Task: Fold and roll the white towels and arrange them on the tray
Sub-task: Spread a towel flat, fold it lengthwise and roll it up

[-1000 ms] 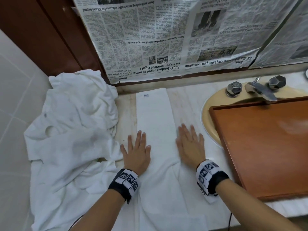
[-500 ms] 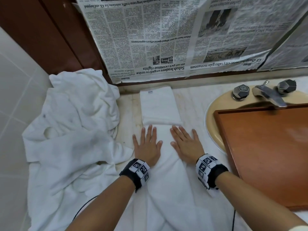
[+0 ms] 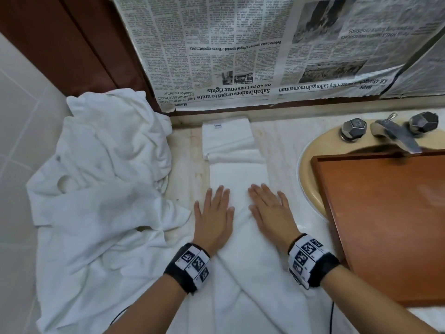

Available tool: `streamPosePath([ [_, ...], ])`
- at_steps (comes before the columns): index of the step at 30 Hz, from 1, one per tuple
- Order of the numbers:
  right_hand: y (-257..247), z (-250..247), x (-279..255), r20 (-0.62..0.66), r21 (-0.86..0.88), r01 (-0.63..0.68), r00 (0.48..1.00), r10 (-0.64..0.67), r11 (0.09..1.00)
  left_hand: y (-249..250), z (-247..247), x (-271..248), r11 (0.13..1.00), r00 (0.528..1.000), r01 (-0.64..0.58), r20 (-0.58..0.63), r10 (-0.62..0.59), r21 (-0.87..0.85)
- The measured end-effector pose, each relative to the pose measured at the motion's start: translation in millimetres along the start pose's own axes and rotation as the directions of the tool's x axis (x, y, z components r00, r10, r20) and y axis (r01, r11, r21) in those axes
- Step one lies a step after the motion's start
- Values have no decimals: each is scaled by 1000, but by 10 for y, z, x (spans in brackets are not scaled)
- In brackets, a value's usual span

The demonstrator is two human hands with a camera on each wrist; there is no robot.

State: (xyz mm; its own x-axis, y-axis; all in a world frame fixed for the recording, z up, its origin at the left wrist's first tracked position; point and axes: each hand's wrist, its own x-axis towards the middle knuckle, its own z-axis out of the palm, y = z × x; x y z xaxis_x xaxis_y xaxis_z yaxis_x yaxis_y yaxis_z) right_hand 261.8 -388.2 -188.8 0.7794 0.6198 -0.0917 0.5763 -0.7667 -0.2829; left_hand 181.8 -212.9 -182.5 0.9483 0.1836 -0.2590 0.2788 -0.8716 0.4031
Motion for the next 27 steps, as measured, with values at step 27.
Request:
streamPosePath([
  [27, -629, -227, -1404, 324, 125, -126, 943, 79, 984, -24, 47, -867, 902, 963, 208, -83, -257, -379],
])
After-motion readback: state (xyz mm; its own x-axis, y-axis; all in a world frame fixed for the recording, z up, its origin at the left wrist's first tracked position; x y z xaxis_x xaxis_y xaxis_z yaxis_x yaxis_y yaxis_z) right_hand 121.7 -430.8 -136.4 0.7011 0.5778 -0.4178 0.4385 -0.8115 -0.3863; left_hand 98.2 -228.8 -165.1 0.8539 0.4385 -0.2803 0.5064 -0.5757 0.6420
